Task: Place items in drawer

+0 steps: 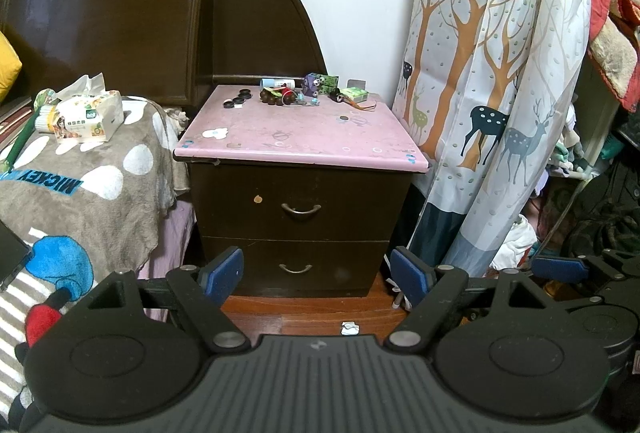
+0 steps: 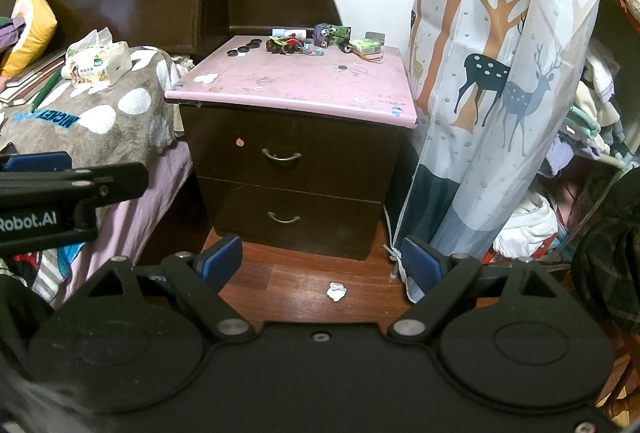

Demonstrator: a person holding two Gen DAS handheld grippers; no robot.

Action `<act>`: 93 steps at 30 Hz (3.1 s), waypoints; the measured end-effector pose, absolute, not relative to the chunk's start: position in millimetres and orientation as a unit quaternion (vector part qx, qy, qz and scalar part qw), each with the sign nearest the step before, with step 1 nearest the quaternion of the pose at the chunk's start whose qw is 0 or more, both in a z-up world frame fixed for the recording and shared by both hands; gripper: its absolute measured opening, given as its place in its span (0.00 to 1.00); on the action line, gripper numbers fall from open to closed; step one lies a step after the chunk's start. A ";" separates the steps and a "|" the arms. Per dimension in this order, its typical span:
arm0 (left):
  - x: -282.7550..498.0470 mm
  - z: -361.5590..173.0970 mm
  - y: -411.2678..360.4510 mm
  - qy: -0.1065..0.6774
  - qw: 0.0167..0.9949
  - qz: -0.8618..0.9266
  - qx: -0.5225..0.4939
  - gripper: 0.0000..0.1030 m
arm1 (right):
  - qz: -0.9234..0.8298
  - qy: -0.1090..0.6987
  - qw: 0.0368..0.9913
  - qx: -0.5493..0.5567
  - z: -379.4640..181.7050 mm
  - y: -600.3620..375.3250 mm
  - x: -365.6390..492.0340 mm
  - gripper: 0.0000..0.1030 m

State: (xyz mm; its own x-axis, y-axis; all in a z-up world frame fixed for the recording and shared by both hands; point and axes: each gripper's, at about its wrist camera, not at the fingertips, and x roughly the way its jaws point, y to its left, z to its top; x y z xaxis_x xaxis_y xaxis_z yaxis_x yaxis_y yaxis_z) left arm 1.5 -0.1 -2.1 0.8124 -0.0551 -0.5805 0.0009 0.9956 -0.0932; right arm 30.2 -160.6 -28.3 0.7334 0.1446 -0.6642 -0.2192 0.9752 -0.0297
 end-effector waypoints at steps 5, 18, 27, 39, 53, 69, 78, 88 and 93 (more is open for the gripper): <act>1.3 -1.7 -0.8 0.306 0.951 -0.015 -0.044 0.78 | 0.098 0.352 0.929 -0.053 -28.5 -161.1 30.6 0.85; 0.9 -0.8 1.7 0.307 0.951 -0.015 -0.044 0.78 | 0.101 0.353 0.929 -0.052 -29.8 -161.3 29.6 0.85; 14.6 -6.3 10.8 0.321 0.945 -0.020 -0.066 0.78 | 0.102 0.356 0.927 -0.056 -34.8 -159.7 40.6 0.85; 68.7 2.4 24.6 0.292 0.955 -0.021 -0.056 0.84 | 0.115 0.336 0.932 -0.066 -38.9 -149.8 88.5 0.91; 140.8 -54.1 52.5 0.303 0.944 -0.007 -0.128 0.97 | 0.167 0.305 0.920 -0.179 -72.9 -119.5 154.2 0.93; 171.1 -128.2 115.8 0.333 0.922 -0.029 -0.198 0.97 | 0.229 0.281 0.853 -0.375 -152.0 -53.2 243.5 0.90; 180.0 -146.7 134.0 0.311 0.929 -0.009 -0.202 0.97 | 0.263 0.251 0.797 -0.482 -209.0 -17.6 291.5 0.50; 185.7 -154.2 157.2 0.310 0.921 0.011 -0.235 0.97 | 0.307 0.243 0.735 -0.553 -242.4 5.4 315.6 0.50; 185.0 -152.5 164.6 0.305 0.920 0.011 -0.244 0.97 | 0.325 0.247 0.710 -0.574 -250.6 15.3 319.3 0.41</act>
